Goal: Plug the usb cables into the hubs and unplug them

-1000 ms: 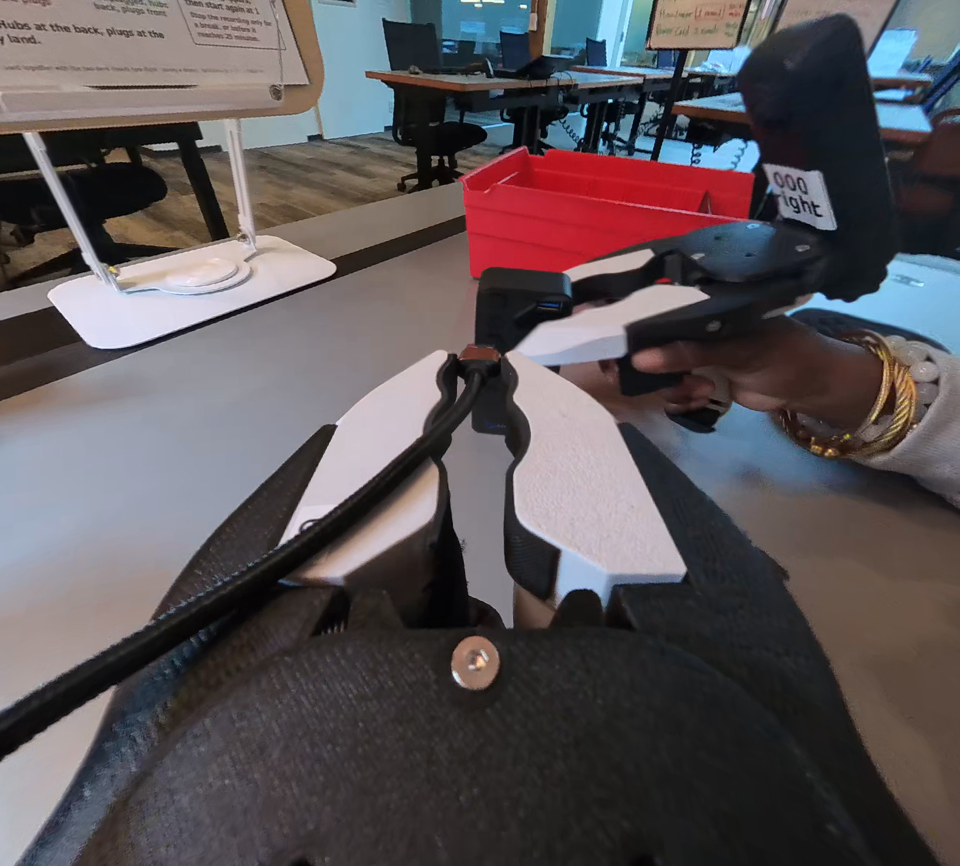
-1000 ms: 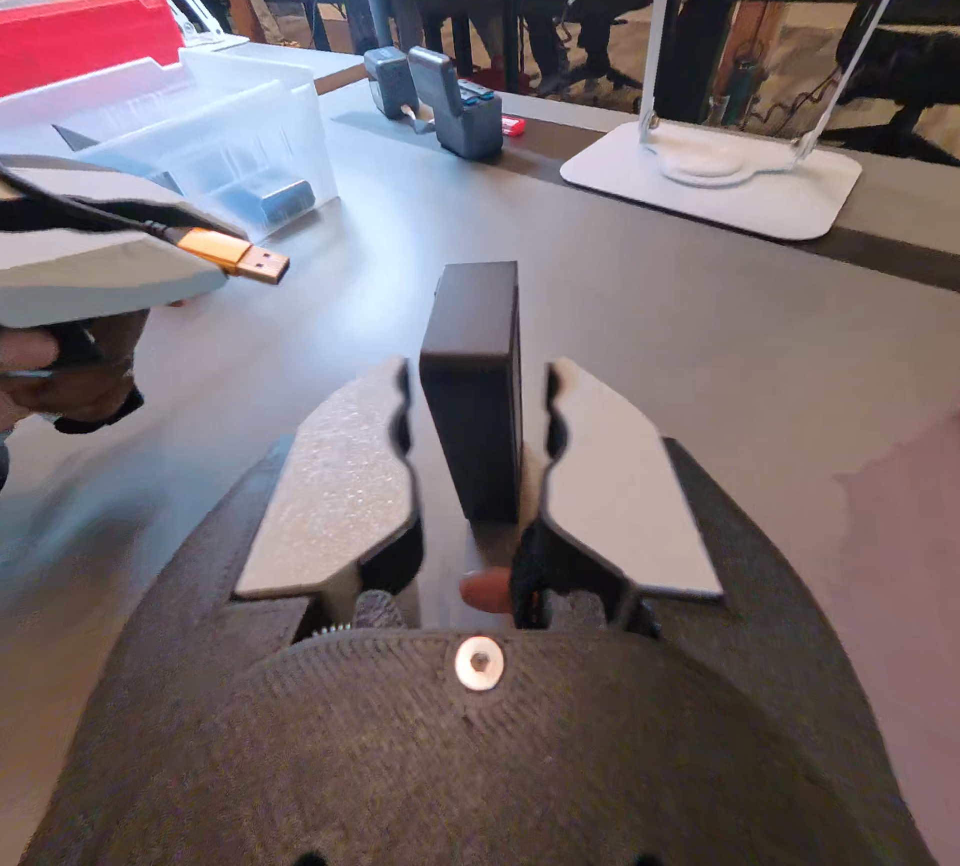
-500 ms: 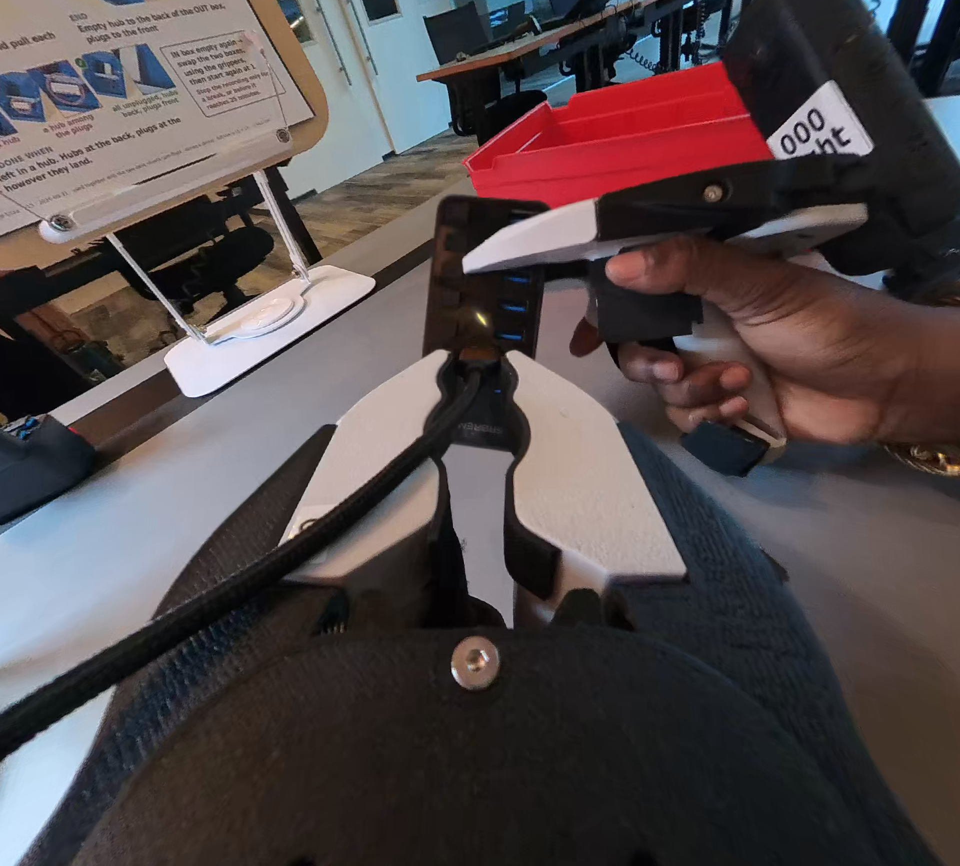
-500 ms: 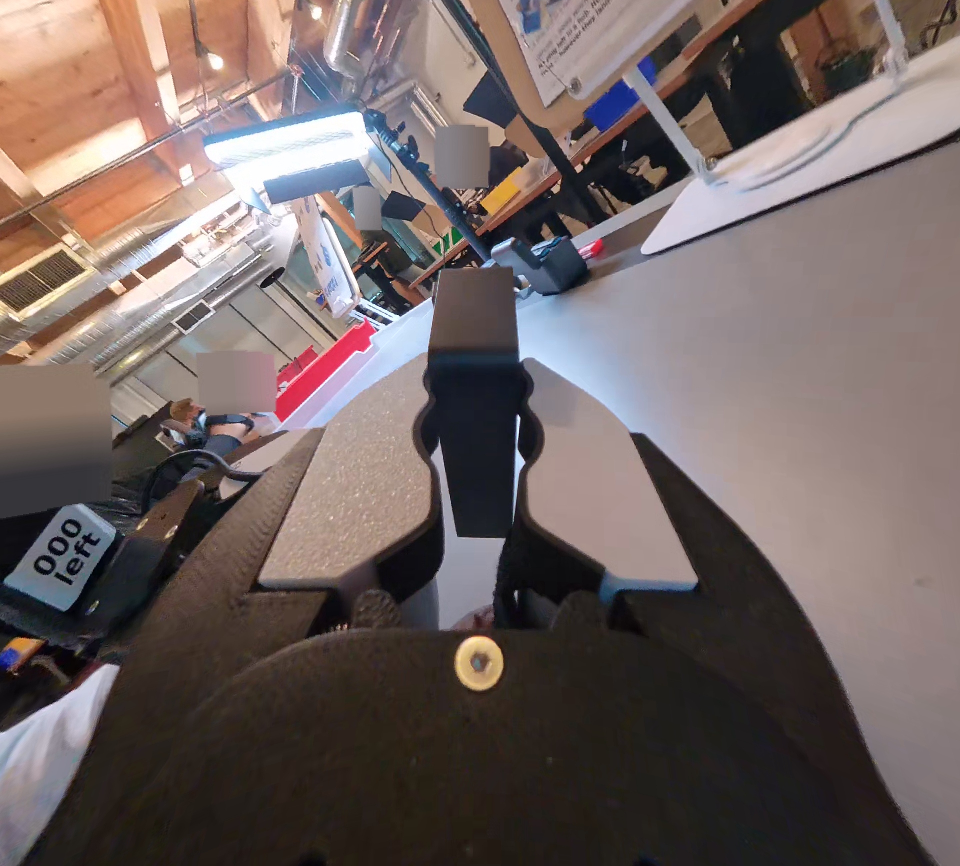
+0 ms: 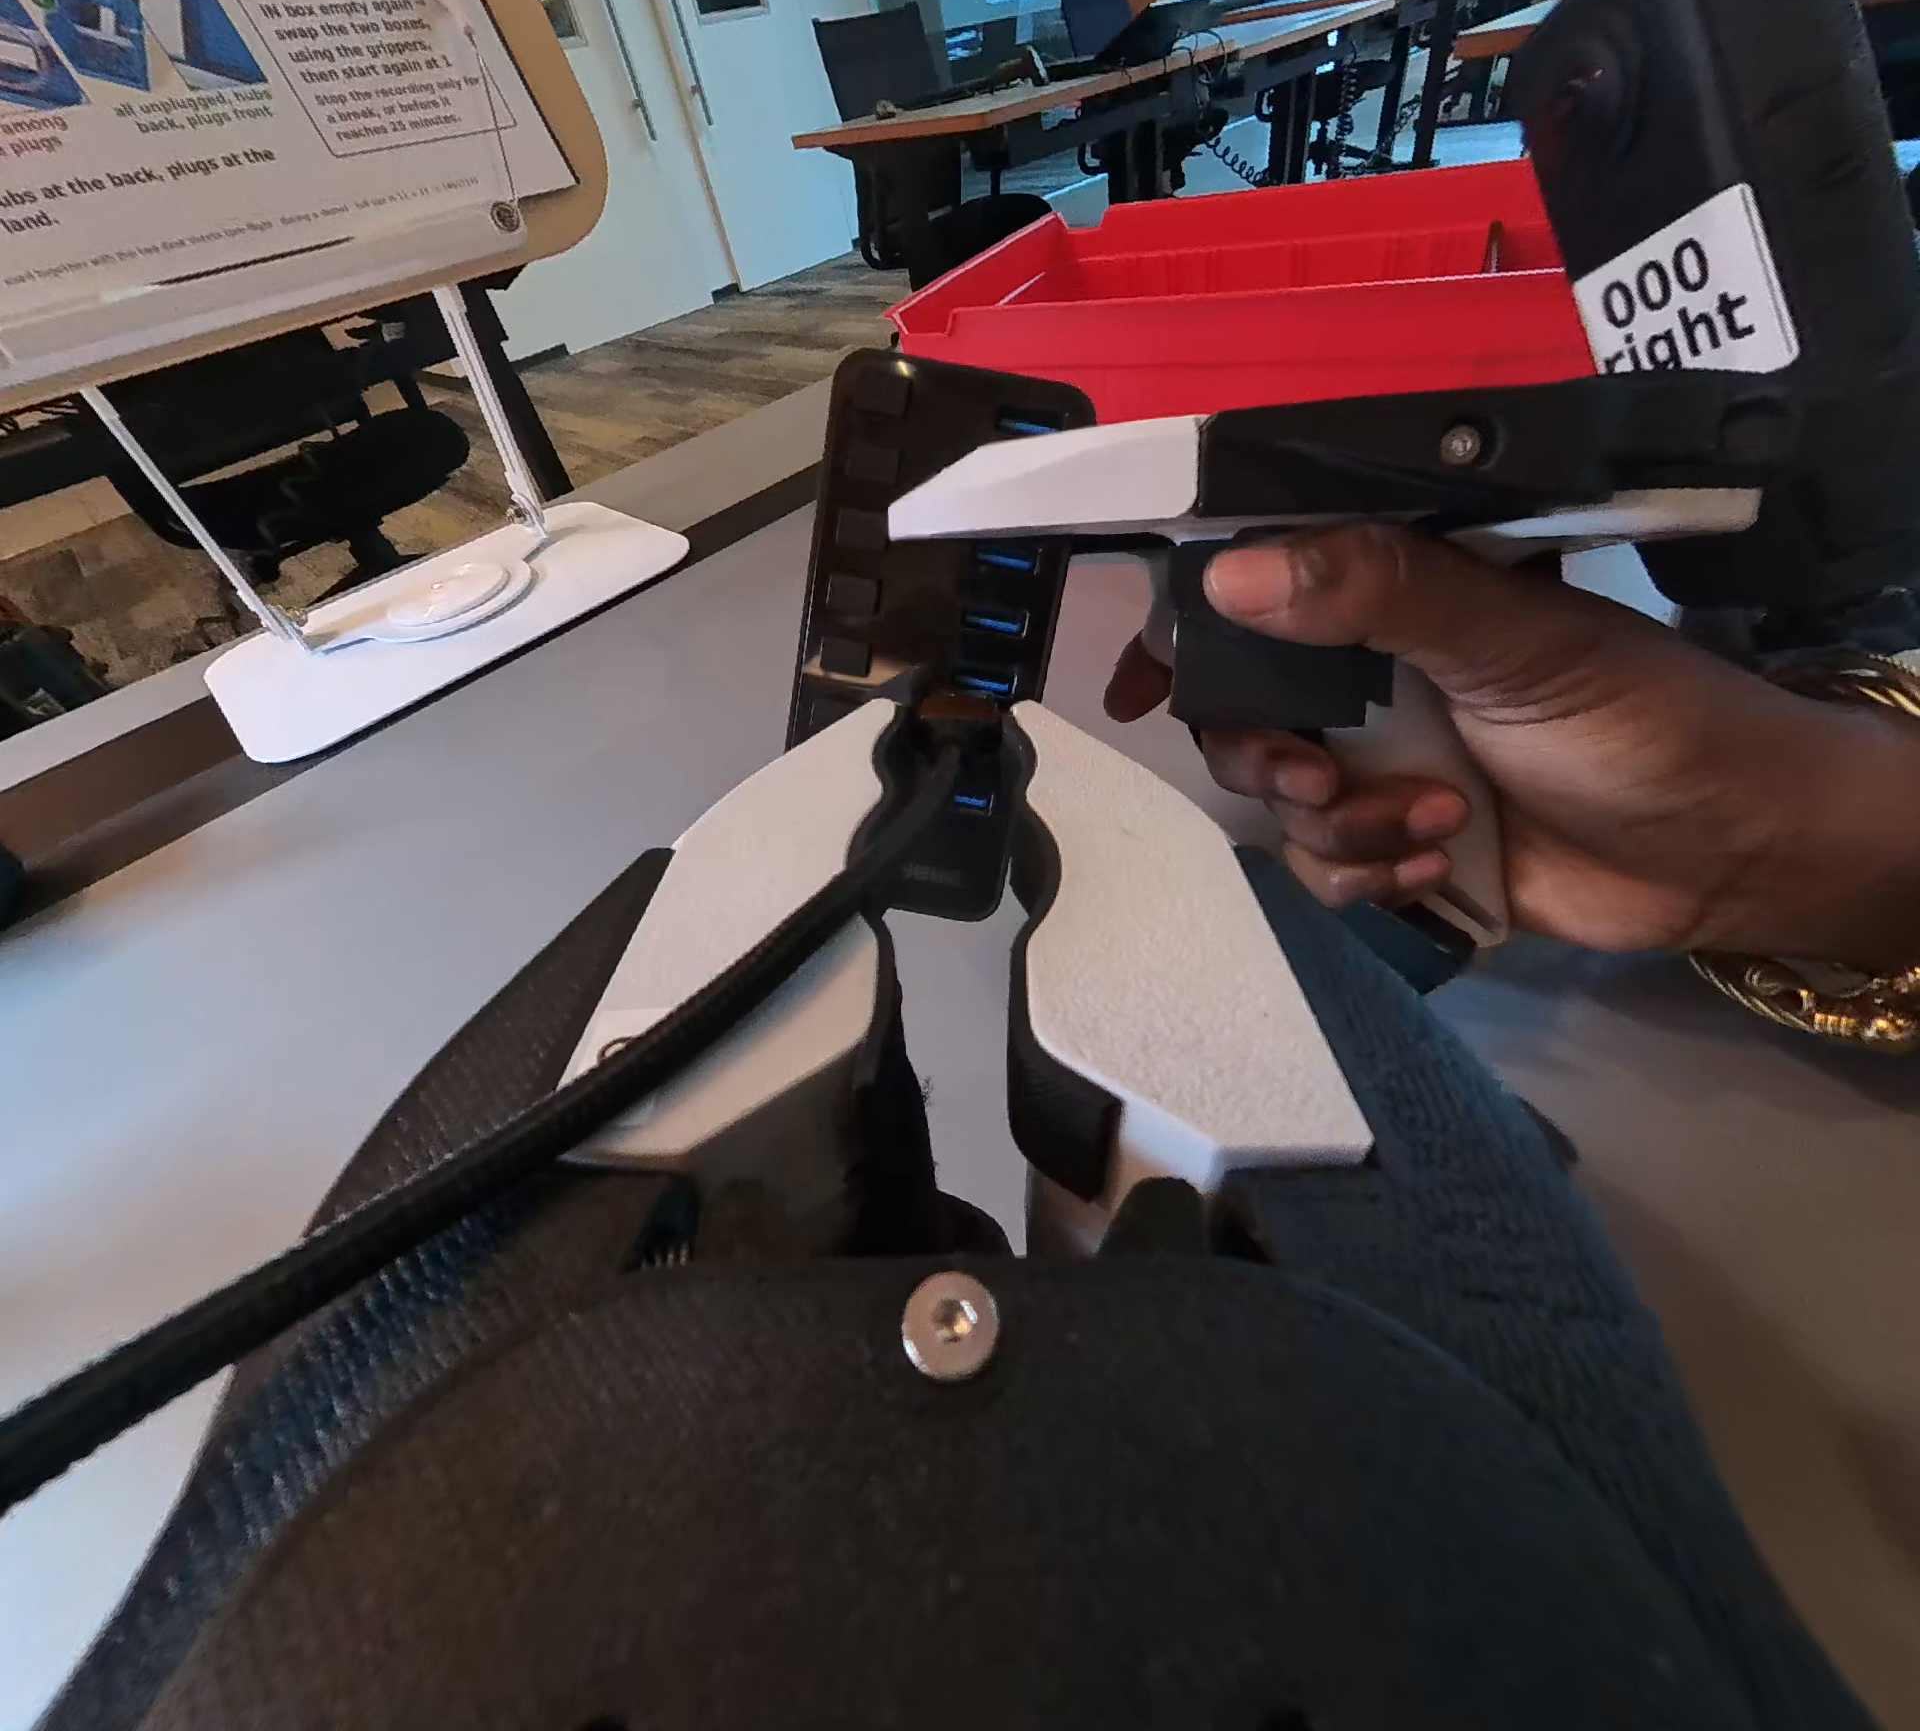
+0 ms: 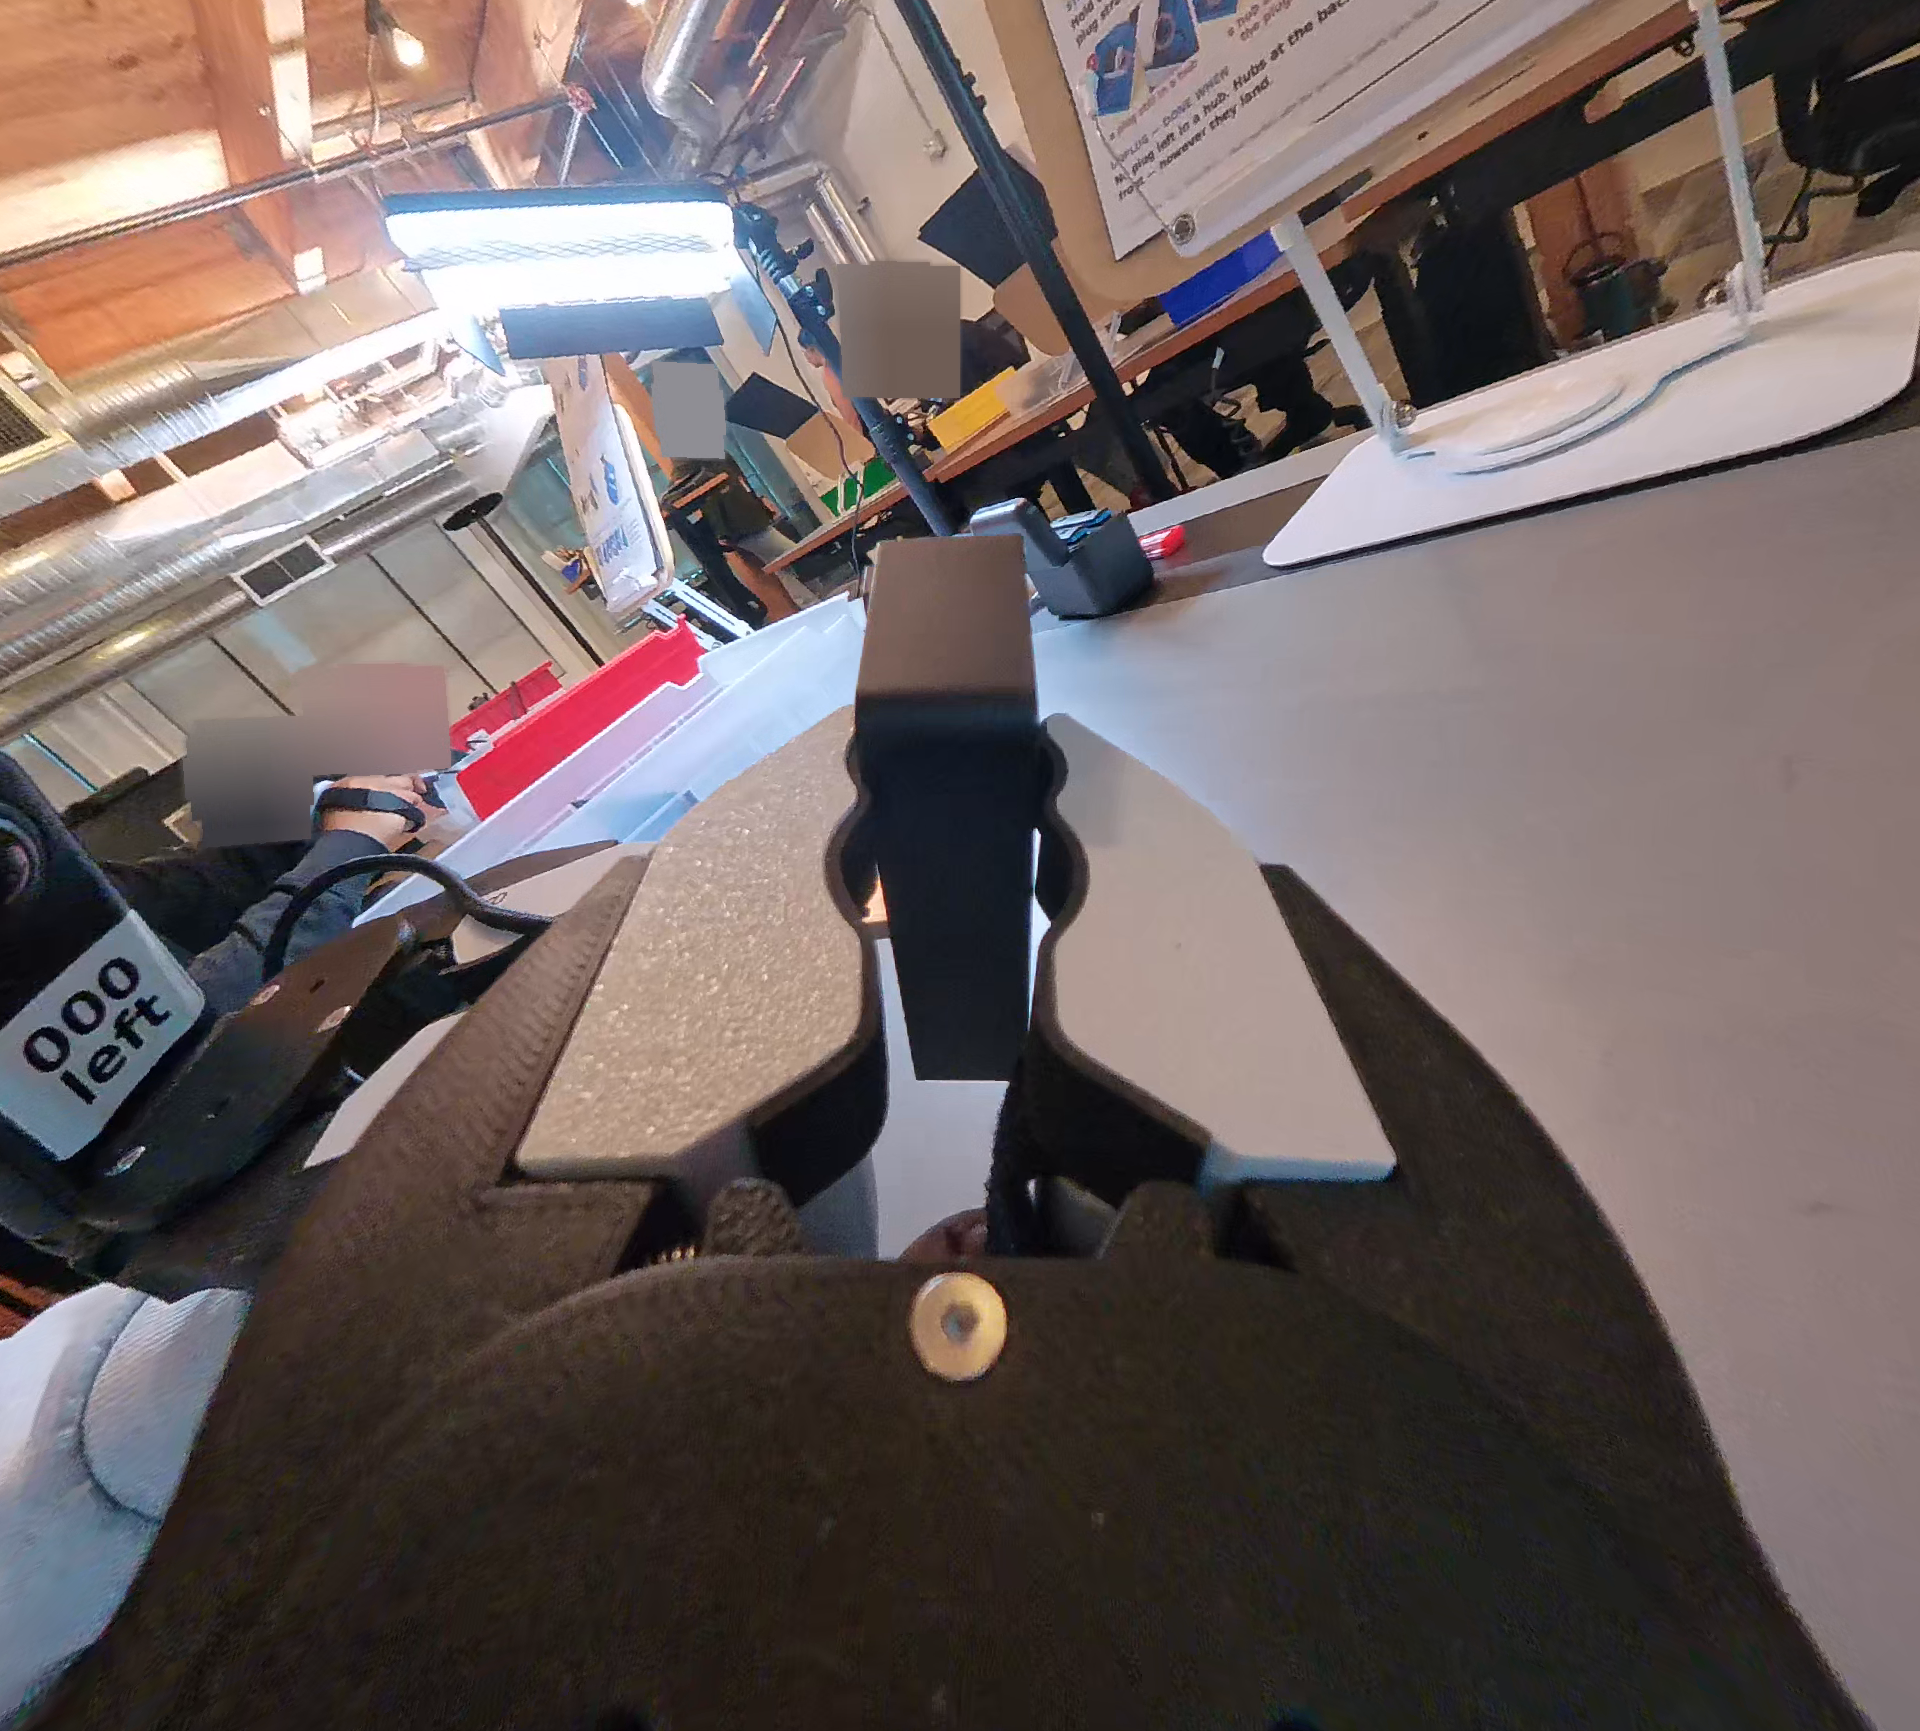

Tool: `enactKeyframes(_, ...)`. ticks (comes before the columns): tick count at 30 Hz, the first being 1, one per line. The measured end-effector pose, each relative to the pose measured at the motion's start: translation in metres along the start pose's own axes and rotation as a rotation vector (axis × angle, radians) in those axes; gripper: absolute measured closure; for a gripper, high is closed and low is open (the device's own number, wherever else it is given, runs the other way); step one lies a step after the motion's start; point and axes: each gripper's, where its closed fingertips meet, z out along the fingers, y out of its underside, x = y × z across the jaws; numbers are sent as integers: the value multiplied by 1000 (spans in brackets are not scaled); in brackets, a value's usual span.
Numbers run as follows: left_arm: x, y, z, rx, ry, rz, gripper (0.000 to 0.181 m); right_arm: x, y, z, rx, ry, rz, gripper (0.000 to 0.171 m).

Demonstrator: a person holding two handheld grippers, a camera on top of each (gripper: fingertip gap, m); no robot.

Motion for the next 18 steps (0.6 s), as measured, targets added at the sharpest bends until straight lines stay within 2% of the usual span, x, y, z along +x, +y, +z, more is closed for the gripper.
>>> enactKeyframes(18, 1, -7, 0, 47, -19, 15, 165, -3, 8, 3, -16, 8, -43, 145)
